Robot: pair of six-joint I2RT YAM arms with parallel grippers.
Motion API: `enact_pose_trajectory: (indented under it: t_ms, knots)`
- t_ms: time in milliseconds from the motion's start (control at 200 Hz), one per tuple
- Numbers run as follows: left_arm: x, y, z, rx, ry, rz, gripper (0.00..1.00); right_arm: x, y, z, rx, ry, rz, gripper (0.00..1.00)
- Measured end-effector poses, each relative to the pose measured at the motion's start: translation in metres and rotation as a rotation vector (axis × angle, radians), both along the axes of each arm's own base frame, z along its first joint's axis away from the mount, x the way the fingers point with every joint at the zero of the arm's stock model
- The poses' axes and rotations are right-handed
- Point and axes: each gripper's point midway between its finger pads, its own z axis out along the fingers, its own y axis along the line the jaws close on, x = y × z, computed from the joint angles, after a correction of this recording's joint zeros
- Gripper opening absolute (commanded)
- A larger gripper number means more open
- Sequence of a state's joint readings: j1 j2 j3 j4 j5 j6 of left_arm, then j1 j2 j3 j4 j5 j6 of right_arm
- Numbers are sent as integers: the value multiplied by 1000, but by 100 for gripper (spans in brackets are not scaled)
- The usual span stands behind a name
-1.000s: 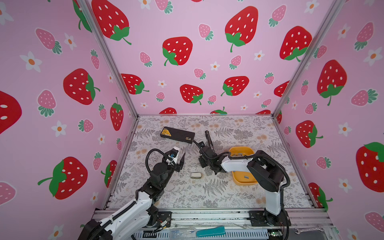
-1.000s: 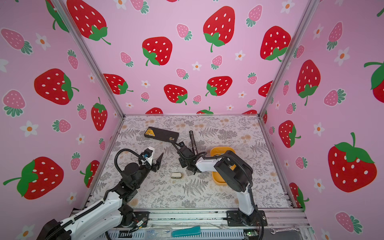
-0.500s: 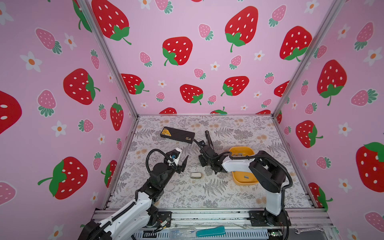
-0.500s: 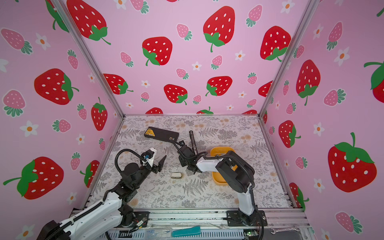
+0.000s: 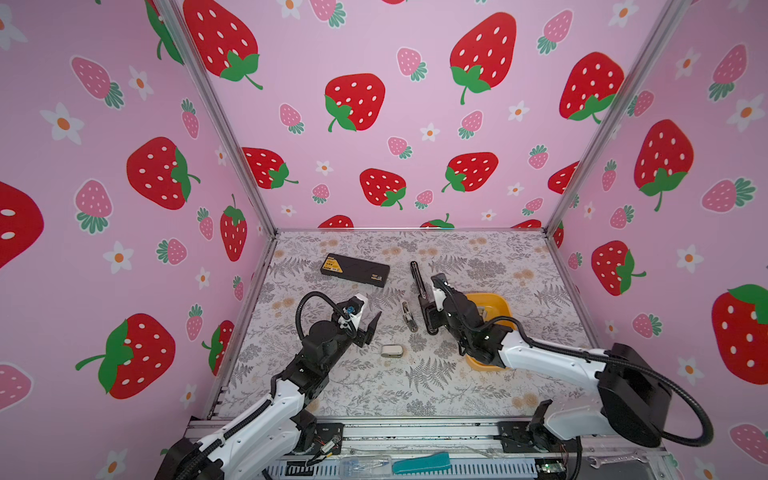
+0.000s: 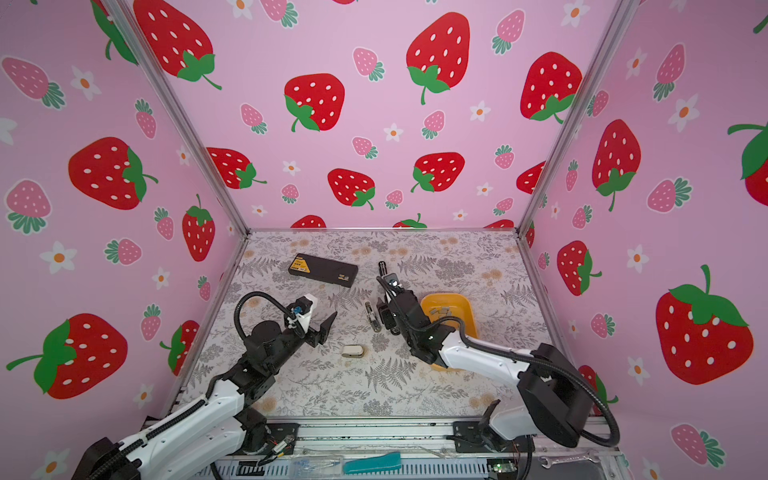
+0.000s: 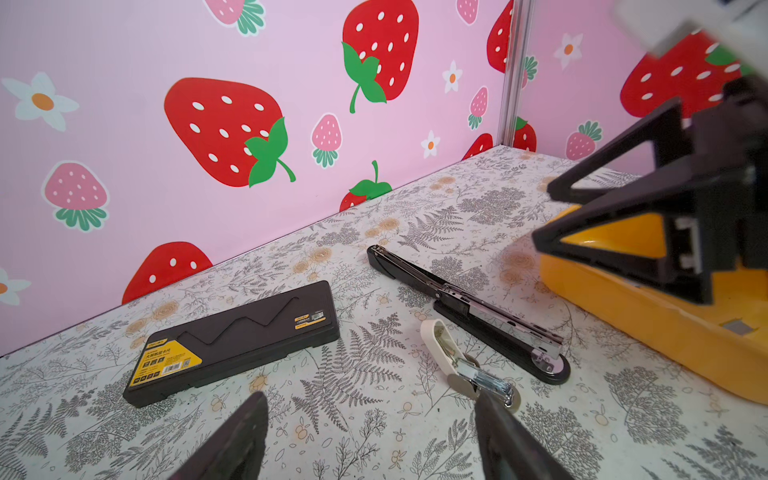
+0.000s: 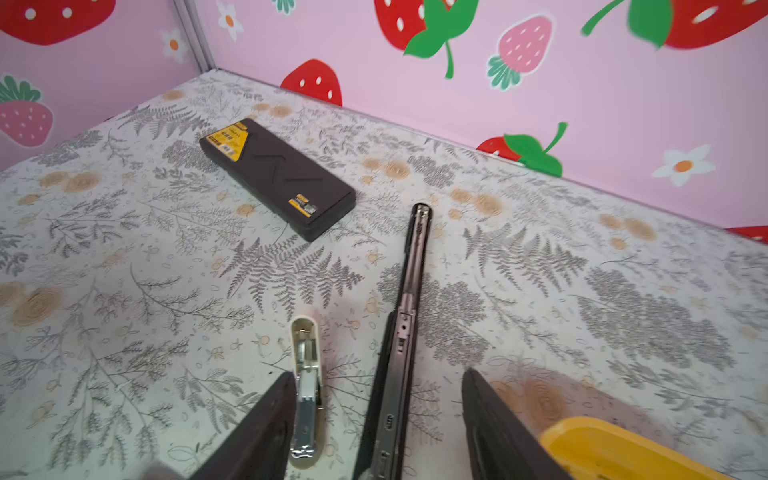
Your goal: Load the staples into the stapler
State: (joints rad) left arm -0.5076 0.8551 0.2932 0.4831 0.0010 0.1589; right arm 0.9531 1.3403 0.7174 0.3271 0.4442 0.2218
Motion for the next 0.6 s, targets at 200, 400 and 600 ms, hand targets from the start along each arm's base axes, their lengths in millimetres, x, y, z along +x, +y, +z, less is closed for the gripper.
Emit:
enact_pose_trajectory:
  t_ms: [200,400,600]
  knots:
    - [8,-6,-8,26,63,-7,77,3,-75,8,-23,-123,-134,76]
    - [15,-23,9,30,107,-69,81,-2,-134,4,0,-195,-248,81]
    - [4,-45,54,48,113,-224,79,-5,-145,-7,10,-211,-269,80]
